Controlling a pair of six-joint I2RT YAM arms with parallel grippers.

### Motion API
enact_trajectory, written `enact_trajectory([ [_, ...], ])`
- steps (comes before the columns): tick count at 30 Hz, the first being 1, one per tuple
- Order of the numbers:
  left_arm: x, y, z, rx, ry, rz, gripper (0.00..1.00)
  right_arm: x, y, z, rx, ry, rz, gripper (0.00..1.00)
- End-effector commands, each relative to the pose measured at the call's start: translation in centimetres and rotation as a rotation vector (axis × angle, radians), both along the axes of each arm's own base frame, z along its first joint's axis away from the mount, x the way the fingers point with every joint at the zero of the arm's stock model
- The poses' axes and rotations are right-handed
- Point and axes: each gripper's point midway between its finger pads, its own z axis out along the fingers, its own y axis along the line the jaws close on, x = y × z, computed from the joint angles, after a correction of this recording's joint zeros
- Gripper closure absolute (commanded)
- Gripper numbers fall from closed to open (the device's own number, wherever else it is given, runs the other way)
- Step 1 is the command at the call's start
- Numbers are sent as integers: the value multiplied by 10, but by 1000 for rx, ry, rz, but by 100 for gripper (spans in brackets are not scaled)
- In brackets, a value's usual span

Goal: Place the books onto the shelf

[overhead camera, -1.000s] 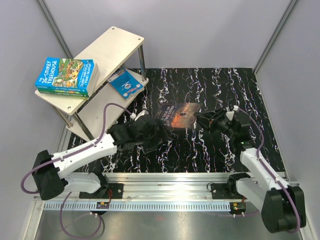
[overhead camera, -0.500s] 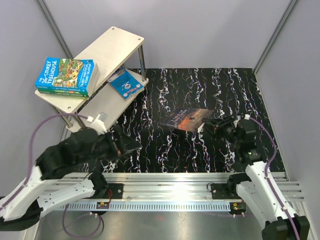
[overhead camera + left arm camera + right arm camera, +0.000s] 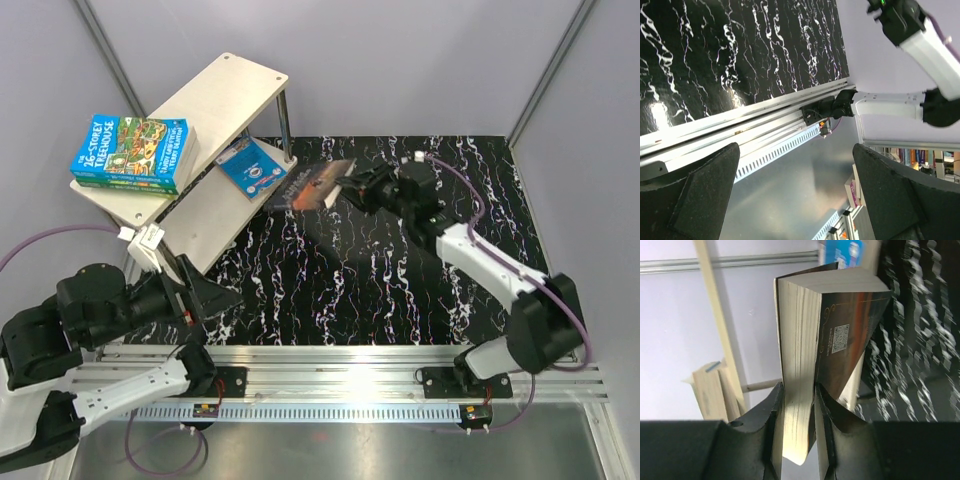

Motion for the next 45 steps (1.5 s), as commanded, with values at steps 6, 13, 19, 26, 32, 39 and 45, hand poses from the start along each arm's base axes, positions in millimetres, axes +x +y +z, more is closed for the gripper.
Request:
enact_trajectory([
  [6,12,-5,42,-20,-144,-17,1,101,72,110,299,-365,85,100],
  [13,24,-18,42,4,-140,-9,1,152,109,107,403,-361,113,100],
  [19,29,-15,36,42,-134,17,1,164,135,62,390,-308,95,100],
  [26,30,-11,28,66,-115,36,1,168,146,9,354,-246,3,100],
  [32,27,-5,21,88,-90,46,1,159,152,-42,231,-163,-113,100],
  [39,22,-2,10,90,-51,53,1,155,163,-75,18,-53,-268,100],
  [45,18,4,6,96,-33,56,1,164,166,-91,15,9,-356,100],
])
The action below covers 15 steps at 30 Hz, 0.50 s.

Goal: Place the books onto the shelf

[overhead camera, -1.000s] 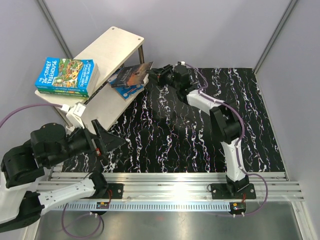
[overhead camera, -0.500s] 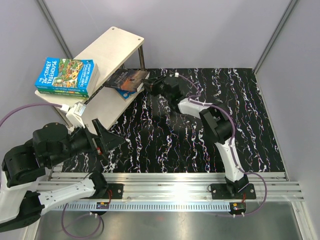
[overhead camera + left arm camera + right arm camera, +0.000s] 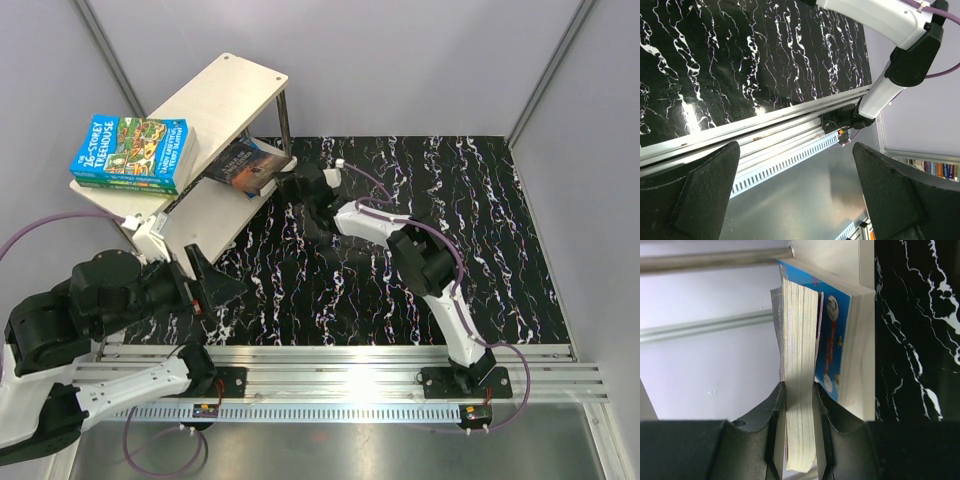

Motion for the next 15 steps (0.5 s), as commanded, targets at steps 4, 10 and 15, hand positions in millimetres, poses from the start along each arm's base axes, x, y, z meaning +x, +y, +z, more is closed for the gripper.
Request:
enact_trajectory([
  [4,-6,19,-2,-17,2,49,1,27,-16,17,48,1,-199,100],
  [10,-11,38,-4,-26,0,102,1,37,-3,-2,6,64,-236,100],
  [15,-10,46,-4,2,-5,125,1,43,8,-8,0,82,-234,100],
])
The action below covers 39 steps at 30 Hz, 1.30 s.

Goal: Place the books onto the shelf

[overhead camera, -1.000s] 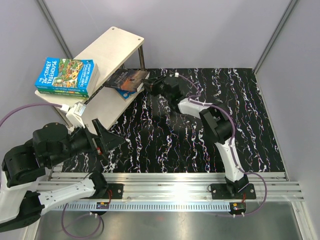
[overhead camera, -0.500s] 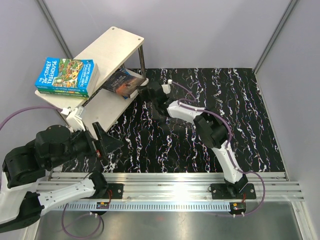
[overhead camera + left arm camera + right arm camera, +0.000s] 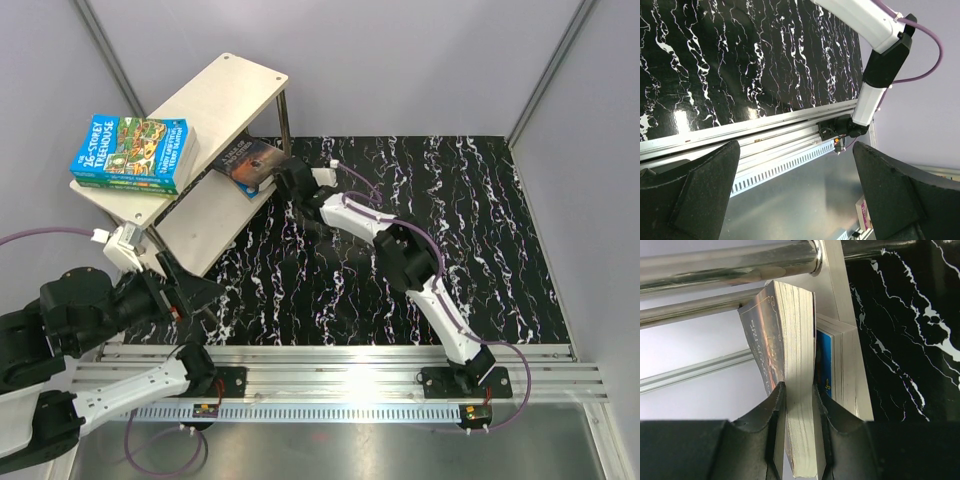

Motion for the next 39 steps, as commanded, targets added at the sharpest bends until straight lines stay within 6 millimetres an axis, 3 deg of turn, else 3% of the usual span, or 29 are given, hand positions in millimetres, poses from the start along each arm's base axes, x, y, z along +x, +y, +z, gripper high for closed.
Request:
enact_trajectory([
  [1,-1,17,-5,57,13,45,1,5,1,11,20,-6,-67,100],
  [7,3,22,-2,67,-14,71,1,-6,-1,4,6,26,-40,100],
  [8,4,23,-3,71,-17,72,1,-12,-2,0,5,34,-29,92],
  [9,5,22,-2,68,-21,74,1,-13,-5,-2,2,34,-28,75],
  [10,6,22,-2,69,-22,74,1,-15,-7,-2,2,34,-28,47],
  [14,8,20,-1,68,-37,71,1,-24,-10,0,-18,46,5,23],
  [23,9,23,2,51,-62,82,1,-42,-13,16,-99,47,126,8],
  [25,9,26,3,48,-72,89,1,-46,-25,26,-135,25,150,0],
  [31,10,28,-2,50,-86,95,1,-68,-60,77,-254,-89,267,0],
  [34,14,27,-4,57,-103,100,1,-98,-61,108,-311,-169,413,0],
  [37,19,29,-11,73,-125,118,1,-155,-56,125,-354,-209,633,0],
  [38,21,30,-13,78,-137,129,1,-190,-54,136,-380,-260,732,0],
  [39,25,30,-11,68,-156,140,1,-207,-57,142,-401,-279,774,0],
])
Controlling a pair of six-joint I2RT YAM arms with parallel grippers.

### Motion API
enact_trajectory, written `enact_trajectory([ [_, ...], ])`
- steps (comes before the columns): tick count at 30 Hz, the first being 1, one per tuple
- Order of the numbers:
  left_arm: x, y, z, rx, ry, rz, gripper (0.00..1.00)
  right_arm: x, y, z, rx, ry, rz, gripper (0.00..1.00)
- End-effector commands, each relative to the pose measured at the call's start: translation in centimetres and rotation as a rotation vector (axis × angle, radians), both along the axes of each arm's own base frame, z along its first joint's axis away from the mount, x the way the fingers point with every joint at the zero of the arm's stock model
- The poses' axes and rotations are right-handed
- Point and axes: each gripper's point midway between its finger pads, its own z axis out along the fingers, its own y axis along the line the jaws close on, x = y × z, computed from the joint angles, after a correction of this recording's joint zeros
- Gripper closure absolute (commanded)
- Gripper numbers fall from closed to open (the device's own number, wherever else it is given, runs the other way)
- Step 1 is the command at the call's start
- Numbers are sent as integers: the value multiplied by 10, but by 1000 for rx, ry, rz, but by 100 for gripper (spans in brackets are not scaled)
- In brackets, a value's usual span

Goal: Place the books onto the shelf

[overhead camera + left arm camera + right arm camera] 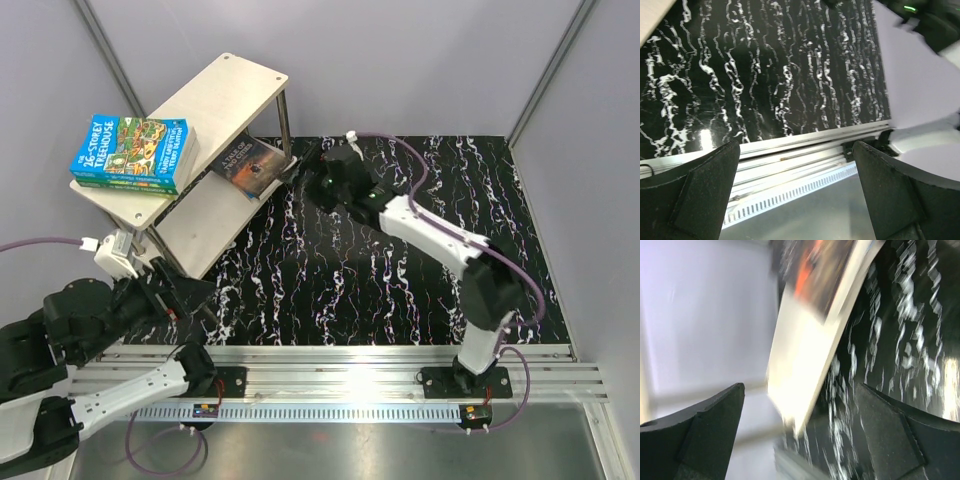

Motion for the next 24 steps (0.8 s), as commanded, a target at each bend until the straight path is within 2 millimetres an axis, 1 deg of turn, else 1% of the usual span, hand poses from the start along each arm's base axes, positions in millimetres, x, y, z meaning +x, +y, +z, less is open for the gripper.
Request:
enact_trajectory([
  [1,13,7,-3,10,-81,52,1,-99,1,28,-128,-83,330,0],
  [2,18,11,-2,3,-102,85,1,-121,-14,42,-153,-117,352,0],
  [3,21,12,-6,2,-108,103,1,-139,-23,45,-178,-110,360,0],
  [4,22,15,-15,5,-113,119,1,-154,-39,41,-221,-81,356,0],
  [5,27,15,-16,-3,-128,142,1,-172,-61,57,-195,-101,343,0],
  [7,30,15,-22,5,-146,148,1,-190,-85,72,-155,-115,312,0],
  [9,39,3,-41,41,-154,133,1,-217,-131,101,-66,-249,252,0],
  [10,39,3,-41,46,-156,130,1,-221,-143,106,-46,-282,226,0],
  [11,42,-2,-45,56,-151,124,1,-225,-156,109,-23,-299,182,0],
  [13,45,-5,-46,68,-143,130,1,-227,-183,109,4,-331,84,0],
  [14,45,-2,-48,85,-134,140,1,-237,-199,107,36,-355,58,0],
  [15,47,-1,-46,100,-122,156,1,-239,-207,105,48,-354,31,0],
  [16,48,2,-48,119,-116,170,1,-238,-217,97,43,-342,-9,0],
  [17,50,9,-50,156,-113,200,1,-242,-225,93,53,-344,-26,0],
  [18,53,11,-49,176,-110,219,1,-243,-228,89,38,-351,-28,0],
  [20,57,19,-52,212,-111,264,1,-245,-231,85,-13,-376,0,0],
  [24,70,19,-61,294,-150,286,1,-248,-222,76,-99,-328,69,0],
])
